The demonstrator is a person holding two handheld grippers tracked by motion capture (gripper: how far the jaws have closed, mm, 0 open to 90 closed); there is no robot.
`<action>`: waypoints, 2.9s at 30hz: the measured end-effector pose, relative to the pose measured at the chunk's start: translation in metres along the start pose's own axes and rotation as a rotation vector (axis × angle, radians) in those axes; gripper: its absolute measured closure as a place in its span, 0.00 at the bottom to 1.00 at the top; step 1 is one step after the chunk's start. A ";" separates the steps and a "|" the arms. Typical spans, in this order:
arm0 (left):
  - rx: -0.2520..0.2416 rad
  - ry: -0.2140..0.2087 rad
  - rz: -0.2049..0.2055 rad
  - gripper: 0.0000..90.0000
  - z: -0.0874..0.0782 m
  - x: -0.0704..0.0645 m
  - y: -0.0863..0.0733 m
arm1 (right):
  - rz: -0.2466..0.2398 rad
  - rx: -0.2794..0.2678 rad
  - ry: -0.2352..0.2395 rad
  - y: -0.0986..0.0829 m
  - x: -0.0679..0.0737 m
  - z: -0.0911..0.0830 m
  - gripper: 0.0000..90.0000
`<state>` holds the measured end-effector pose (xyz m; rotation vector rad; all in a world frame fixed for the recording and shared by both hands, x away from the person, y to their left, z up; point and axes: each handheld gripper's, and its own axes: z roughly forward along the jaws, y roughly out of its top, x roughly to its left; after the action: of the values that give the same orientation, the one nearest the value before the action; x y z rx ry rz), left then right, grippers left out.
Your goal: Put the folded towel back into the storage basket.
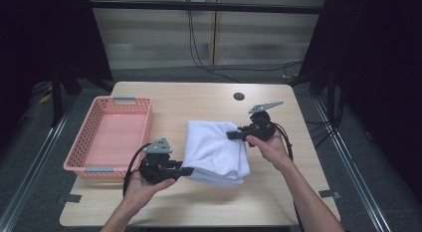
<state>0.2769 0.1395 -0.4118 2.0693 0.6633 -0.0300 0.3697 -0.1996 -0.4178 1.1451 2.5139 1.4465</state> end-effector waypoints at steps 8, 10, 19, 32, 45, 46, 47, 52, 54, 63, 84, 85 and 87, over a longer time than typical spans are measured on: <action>-0.022 0.020 -0.049 0.81 -0.019 0.010 -0.008 | -0.011 0.017 0.037 0.018 0.008 0.015 0.77; -0.028 0.045 -0.054 0.81 -0.023 0.012 -0.008 | -0.017 0.015 0.039 0.024 0.010 0.016 0.77; -0.084 0.064 -0.072 0.81 -0.044 0.021 0.002 | -0.025 0.012 0.025 0.056 0.017 0.023 0.77; -0.128 0.118 -0.094 0.81 -0.083 0.032 0.006 | -0.048 0.007 0.080 0.092 0.027 0.050 0.78; -0.214 0.193 -0.175 0.81 -0.129 0.060 -0.012 | -0.071 0.007 0.113 0.141 0.048 0.096 0.78; -0.219 0.196 -0.181 0.81 -0.133 0.062 -0.014 | -0.072 0.004 0.115 0.144 0.050 0.100 0.78; -0.225 0.200 -0.189 0.81 -0.136 0.065 -0.016 | -0.078 -0.001 0.115 0.146 0.052 0.103 0.78; -0.244 0.216 -0.228 0.81 -0.151 0.077 -0.026 | -0.066 -0.009 0.120 0.155 0.062 0.122 0.78; -0.241 0.227 -0.233 0.81 -0.157 0.080 -0.028 | -0.062 -0.005 0.120 0.160 0.066 0.128 0.78; -0.258 0.278 -0.255 0.82 -0.185 0.092 -0.037 | -0.077 0.011 0.127 0.184 0.084 0.151 0.78; -0.293 0.368 -0.314 0.82 -0.237 0.107 -0.064 | -0.065 0.033 0.157 0.206 0.122 0.212 0.79; -0.288 0.370 -0.326 0.82 -0.238 0.108 -0.065 | -0.067 0.031 0.158 0.206 0.124 0.213 0.79; -0.276 0.381 -0.334 0.82 -0.239 0.112 -0.069 | -0.066 0.032 0.146 0.205 0.127 0.218 0.79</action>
<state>0.2845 0.4076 -0.3606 1.6925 1.1732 0.2574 0.4745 0.1000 -0.3456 0.9837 2.6524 1.5322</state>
